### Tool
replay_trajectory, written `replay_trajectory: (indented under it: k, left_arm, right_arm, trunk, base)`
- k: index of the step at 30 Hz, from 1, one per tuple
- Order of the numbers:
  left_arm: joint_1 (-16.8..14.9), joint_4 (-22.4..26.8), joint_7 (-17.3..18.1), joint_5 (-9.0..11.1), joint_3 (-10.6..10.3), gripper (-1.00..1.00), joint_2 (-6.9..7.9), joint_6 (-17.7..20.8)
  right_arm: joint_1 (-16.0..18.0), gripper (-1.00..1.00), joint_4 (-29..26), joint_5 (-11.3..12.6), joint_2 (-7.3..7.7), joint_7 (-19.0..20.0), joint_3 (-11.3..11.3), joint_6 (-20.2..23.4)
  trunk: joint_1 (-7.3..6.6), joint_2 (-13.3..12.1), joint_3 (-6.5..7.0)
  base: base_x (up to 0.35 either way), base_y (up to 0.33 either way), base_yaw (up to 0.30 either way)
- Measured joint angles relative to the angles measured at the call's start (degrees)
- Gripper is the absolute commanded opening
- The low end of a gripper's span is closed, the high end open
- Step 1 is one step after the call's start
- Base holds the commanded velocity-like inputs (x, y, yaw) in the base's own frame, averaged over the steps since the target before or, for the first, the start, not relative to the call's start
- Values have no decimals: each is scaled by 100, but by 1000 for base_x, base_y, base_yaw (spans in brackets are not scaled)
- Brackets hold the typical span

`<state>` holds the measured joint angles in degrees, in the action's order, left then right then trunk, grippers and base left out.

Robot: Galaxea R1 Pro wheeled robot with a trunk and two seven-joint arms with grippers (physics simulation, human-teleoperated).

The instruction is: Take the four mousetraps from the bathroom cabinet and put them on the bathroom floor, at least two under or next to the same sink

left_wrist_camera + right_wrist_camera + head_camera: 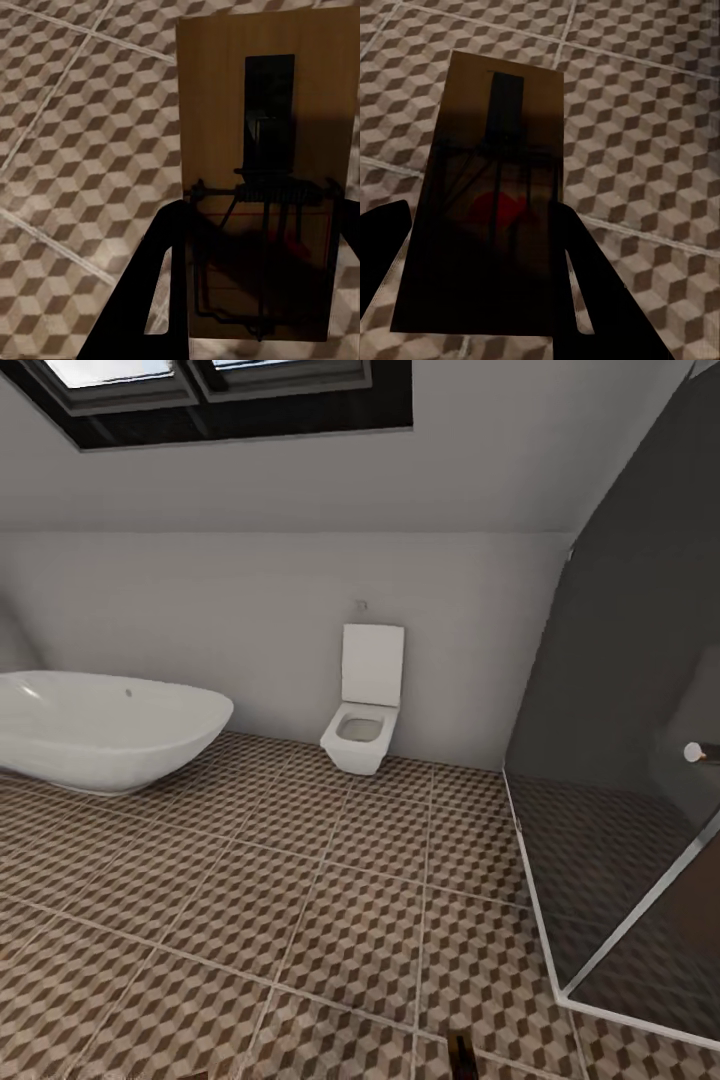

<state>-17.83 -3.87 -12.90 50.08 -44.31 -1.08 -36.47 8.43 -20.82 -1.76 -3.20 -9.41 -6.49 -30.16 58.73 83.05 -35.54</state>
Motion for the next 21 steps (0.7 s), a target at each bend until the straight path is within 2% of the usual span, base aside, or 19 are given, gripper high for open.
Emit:
replay_trajectory:
  k: [21]
  left_arm:
    - [1, -8, 0, 0, 0, -100, -2, 0]
  right_arm:
    - [-1, -100, 2, 0, 0, 0, 0, -4]
  trunk:
    - [0, 0, 0]
  base:
    - [0, 0, 291]
